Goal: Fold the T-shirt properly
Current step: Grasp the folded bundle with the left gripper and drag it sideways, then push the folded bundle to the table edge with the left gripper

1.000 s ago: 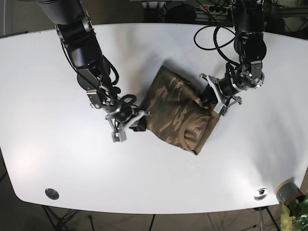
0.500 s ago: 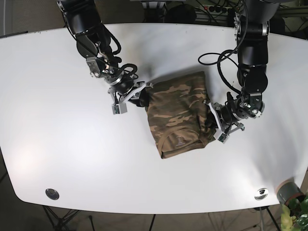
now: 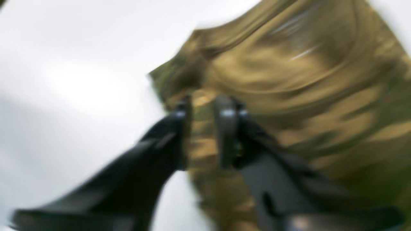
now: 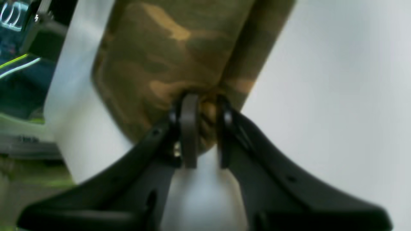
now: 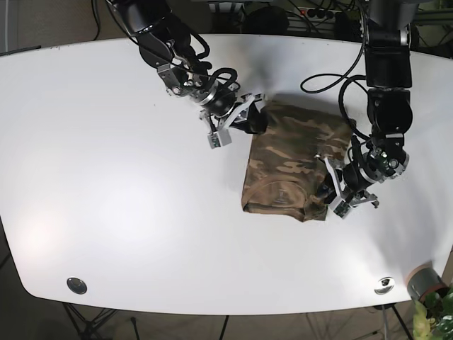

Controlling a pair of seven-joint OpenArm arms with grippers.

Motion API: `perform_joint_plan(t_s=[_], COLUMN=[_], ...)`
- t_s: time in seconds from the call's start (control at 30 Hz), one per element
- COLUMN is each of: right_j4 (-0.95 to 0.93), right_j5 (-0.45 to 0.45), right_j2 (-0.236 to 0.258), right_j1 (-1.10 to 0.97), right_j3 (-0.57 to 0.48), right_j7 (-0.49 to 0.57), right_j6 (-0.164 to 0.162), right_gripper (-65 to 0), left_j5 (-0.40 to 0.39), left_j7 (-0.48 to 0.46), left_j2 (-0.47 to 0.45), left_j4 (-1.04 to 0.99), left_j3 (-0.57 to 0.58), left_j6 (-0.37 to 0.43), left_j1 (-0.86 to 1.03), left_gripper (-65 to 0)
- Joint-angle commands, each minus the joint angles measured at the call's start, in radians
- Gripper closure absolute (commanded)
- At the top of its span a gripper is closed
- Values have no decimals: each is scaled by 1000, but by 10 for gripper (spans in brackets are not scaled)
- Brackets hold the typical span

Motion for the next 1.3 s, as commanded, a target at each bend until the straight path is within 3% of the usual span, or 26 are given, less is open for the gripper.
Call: perform_joint_plan(t_s=[0.0,0.13,0.43,0.67,0.87,1.0,1.17,1.27], right_j4=[62,135,243,247,248,247,251,251], right_j5=[17,21,24,205,247,248,250,250], right_j2=[34,82,203,274,298,301,324,324], right_j1=[17,17,17,15,15,15,14,6], right_j3=[-36,-39,-37,-37,-37,-37,-37,-37], right_j7=[17,17,17,17,17,17,17,17], right_j6=[15,15,23,24,24,24,24,24], right_gripper=[-87,-87,-87,-87,-87,-87,-87,-87], left_j5=[-5,-5,-2,90,146,196,188,162], left_j7=[23,55,54,51,-57,-83,-84,-75], left_j2=[-2,52,193,302,316,271,179,118], left_j4=[97,207,311,316,144,15,-155,-230], left_j3=[-3,-3,2,2,43,111,32,-58], left_j6=[4,138,316,452,463,463,457,388], left_j1=[2,48,146,166,167,167,166,166], left_gripper=[-244,-367,-369,-372,-372,-372,-371,-371])
